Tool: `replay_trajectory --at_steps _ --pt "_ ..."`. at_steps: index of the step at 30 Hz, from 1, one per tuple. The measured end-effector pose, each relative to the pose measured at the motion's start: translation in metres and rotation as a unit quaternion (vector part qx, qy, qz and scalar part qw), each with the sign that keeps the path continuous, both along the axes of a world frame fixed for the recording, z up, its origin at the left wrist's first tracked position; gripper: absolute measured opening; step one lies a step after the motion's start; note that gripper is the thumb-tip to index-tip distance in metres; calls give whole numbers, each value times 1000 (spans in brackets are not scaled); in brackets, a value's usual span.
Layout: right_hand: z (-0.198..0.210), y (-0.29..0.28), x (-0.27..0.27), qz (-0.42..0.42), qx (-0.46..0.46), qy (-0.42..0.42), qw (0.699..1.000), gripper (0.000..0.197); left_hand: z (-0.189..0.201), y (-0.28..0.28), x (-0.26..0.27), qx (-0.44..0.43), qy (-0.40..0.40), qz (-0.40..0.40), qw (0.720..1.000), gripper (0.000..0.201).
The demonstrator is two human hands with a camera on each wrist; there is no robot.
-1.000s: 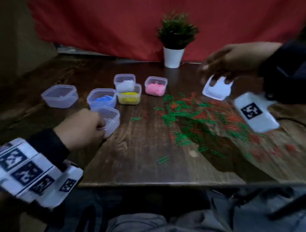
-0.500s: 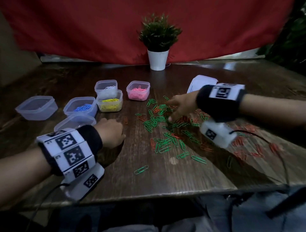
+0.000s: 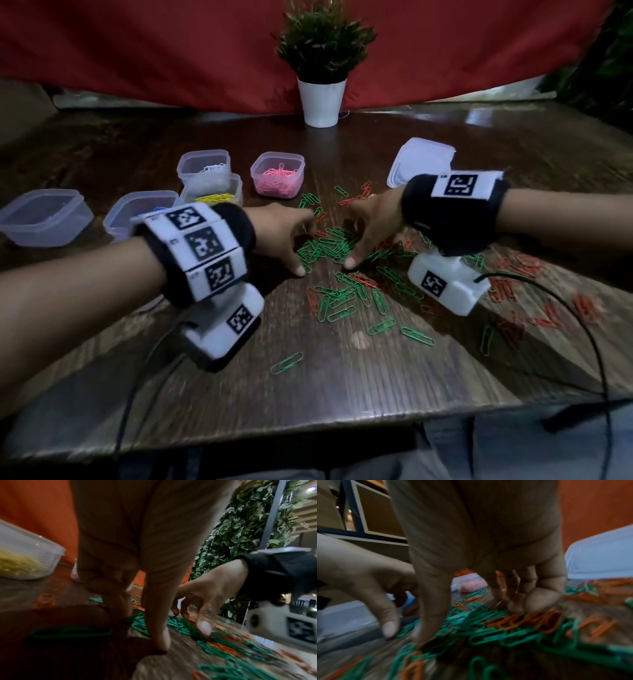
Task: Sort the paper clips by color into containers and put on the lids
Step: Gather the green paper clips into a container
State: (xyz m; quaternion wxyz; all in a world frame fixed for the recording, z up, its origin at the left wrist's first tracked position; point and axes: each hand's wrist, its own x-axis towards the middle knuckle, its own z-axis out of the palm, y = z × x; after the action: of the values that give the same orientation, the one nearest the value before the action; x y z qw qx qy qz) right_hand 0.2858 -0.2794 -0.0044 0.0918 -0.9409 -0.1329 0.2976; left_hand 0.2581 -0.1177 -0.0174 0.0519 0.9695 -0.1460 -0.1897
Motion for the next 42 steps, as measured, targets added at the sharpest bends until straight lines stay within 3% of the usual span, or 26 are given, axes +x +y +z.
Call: replay_trajectory --at_steps 4,9,15,19,23,25,27,30,35,42 --pt "-6 11 3 13 53 59 997 45 1 -6 19 -3 22 -48 999 76" --pt "-3 4 9 5 85 42 995 22 -3 -9 32 -42 -8 -97 994 74" --pt "-6 -14 17 -42 131 28 990 32 -6 -8 40 -60 -33 -187 980 52" --pt "-10 -19 18 -43 129 13 991 26 -9 -9 39 -76 -60 -227 969 43" --pt "-11 -15 9 -18 83 -1 996 22 -9 -13 31 -39 -88 -279 955 29" --pt "-13 -12 2 9 59 11 998 34 -12 -16 29 -26 -107 -298 948 28" --pt "-15 -6 -4 40 48 8 998 43 -15 -20 26 -16 -123 -292 948 29" --pt "-19 4 -5 71 20 -43 996 35 -19 -25 25 -5 -136 -264 955 29" --pt "-23 7 0 60 39 -72 995 21 -24 -24 25 -32 -136 -217 966 25" --pt "-22 2 -2 40 76 -73 994 29 -20 -24 26 -61 -128 -202 969 23"
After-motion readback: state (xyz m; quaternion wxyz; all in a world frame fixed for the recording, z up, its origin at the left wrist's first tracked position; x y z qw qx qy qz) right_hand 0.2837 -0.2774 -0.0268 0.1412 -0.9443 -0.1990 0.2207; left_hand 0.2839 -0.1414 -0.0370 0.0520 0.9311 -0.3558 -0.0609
